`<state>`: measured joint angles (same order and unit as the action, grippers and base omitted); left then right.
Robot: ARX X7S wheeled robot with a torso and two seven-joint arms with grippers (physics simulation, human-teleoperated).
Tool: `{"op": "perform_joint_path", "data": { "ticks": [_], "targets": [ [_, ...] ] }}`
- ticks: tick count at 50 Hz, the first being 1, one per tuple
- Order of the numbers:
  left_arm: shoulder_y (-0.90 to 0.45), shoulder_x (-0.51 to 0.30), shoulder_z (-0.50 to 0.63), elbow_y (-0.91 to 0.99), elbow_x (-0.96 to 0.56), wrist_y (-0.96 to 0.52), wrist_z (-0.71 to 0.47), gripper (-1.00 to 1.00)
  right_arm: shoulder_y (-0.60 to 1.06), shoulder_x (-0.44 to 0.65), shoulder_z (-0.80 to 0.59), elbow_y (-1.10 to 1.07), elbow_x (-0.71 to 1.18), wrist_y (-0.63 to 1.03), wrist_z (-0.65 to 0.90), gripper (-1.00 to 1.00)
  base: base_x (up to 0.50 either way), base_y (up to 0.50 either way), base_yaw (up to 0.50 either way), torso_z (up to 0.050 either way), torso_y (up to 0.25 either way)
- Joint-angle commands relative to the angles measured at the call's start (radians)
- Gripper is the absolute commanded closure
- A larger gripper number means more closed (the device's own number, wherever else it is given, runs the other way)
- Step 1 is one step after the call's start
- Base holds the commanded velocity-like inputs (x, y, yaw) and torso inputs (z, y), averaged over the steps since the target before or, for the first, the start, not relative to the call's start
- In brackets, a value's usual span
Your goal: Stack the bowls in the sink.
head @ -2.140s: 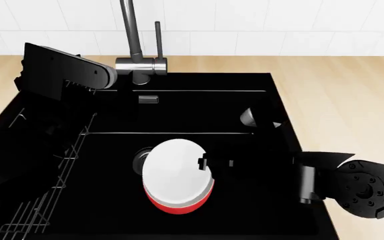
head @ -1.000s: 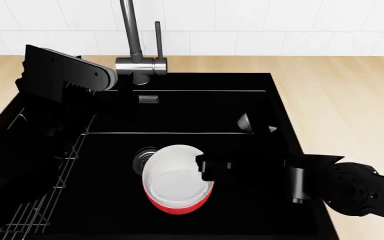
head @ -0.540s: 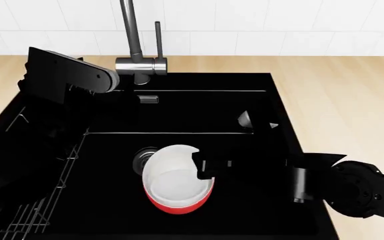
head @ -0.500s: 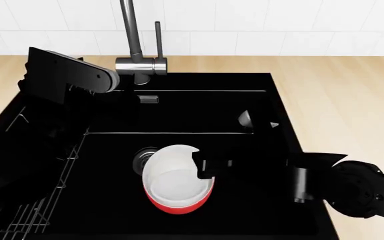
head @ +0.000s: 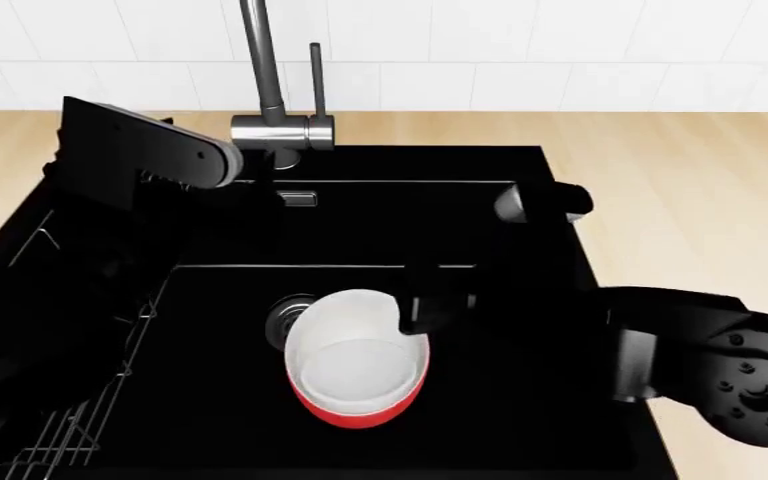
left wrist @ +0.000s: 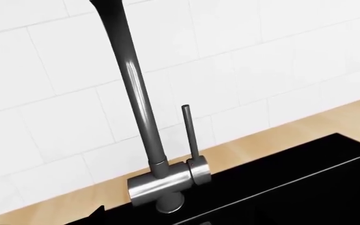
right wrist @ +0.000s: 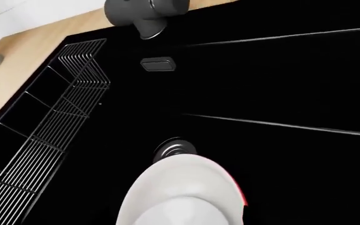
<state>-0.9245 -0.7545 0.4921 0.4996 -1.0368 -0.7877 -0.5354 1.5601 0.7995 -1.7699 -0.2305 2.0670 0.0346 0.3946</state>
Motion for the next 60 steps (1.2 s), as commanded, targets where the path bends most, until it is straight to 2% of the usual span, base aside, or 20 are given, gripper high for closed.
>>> {"op": "perform_joint_path", "data": {
  "ticks": [1, 14, 36, 52, 60],
  "targets": [
    [0.009, 0.002, -0.002, 0.001, -0.013, 0.007, 0.005, -1.0, 0.017, 0.024, 0.022, -0.063, -0.04, -0.033, 0.039, -1.0, 0.0, 0.0, 0.0, 0.0, 0.0],
    [0.036, -0.007, -0.012, 0.024, -0.025, 0.026, 0.004, -1.0, 0.023, 0.062, 0.039, -0.144, -0.137, -0.092, 0.122, -1.0, 0.0, 0.0, 0.0, 0.0, 0.0],
    [0.186, -0.144, -0.164, 0.245, -0.124, 0.13, -0.099, -1.0, 0.022, 0.247, 0.095, -0.34, -0.239, -0.199, 0.189, -1.0, 0.0, 0.0, 0.0, 0.0, 0.0],
    [0.265, -0.224, -0.262, 0.328, -0.176, 0.201, -0.139, -1.0, 0.055, 0.357, 0.142, -0.473, -0.257, -0.232, 0.224, -1.0, 0.0, 0.0, 0.0, 0.0, 0.0],
    [0.323, -0.25, -0.304, 0.35, -0.173, 0.245, -0.142, -1.0, 0.049, 0.414, 0.175, -0.532, -0.279, -0.306, 0.223, -1.0, 0.0, 0.0, 0.0, 0.0, 0.0]
  ]
}}
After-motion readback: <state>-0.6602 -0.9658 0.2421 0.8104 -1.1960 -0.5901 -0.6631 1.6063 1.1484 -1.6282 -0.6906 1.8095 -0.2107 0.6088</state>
